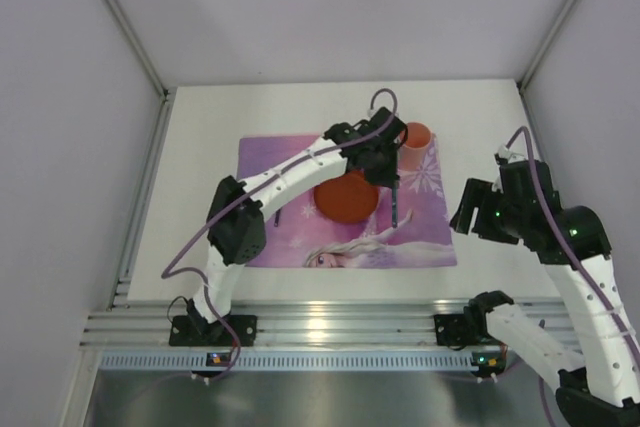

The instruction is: Set the dinner table for one person

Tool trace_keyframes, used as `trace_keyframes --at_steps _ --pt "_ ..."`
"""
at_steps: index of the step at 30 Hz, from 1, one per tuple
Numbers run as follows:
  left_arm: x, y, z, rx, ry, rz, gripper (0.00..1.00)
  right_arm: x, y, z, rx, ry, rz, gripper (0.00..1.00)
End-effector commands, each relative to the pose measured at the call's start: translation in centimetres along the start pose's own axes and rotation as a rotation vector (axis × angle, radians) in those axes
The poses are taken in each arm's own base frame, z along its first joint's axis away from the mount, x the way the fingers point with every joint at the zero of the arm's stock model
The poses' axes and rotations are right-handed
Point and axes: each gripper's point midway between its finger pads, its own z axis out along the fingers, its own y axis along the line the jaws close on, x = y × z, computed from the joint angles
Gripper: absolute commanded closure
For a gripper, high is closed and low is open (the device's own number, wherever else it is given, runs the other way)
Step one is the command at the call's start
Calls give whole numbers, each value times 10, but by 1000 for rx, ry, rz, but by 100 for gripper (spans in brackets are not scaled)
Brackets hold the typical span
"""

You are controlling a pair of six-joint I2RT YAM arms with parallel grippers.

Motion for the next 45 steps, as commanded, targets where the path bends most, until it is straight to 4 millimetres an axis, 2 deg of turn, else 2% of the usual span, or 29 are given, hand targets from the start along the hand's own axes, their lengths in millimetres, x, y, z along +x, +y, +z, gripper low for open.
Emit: trace_keyframes --at_steps 1,2,3,5,8,12,19,21,25,30,35,38,39,40,41,42,43,44,45 --pt "-7 -36 15 38 -70 12 100 20 -18 -15 57 32 18 30" --pt "2 -33 32 16 -43 6 100 22 -20 -20 53 19 21 29" --pt "6 -40 34 21 -38 9 100 27 -23 -23 58 26 20 29" --pt "19 -39 50 -2 -11 -5 100 32 -26 -28 55 16 25 29" --pt "30 -39 63 -21 -6 11 100 40 -32 -34 68 14 27 29" --pt "39 -32 77 -49 7 22 100 47 -34 -35 59 8 30 29" --pt "35 -24 94 -87 -24 36 100 53 -33 -28 47 32 36 29" --pt "36 -18 96 -113 -26 30 94 53 -33 -25 48 33 36 29" --pt "35 -13 95 -135 -42 20 71 57 -33 -20 48 50 32 29" --pt "26 -23 89 -101 -75 9 52 60 -35 -18 51 52 27 29" --pt "7 -40 68 -51 -129 1 34 60 -35 -15 51 51 24 29" --pt "-5 -50 46 -27 -159 1 31 55 -31 -18 32 36 20 29" --pt "-10 -50 37 -35 -181 1 27 53 -29 -20 20 30 19 29" --pt "-18 -52 15 -35 -210 0 14 48 -25 -24 -2 14 11 29" --pt "-19 -47 6 -52 -224 4 3 43 -20 -26 -23 -9 10 29" --pt "-23 -44 -6 -60 -244 10 2 40 -14 -30 -56 -20 11 29" --pt "-37 -40 -38 -78 -322 12 2 35 -7 -37 -103 -51 6 29" --pt "-31 -22 -44 -132 -319 26 2 27 1 -41 -144 -88 3 28" --pt "-33 -14 -58 -157 -349 36 2 23 11 -47 -203 -106 -1 28"
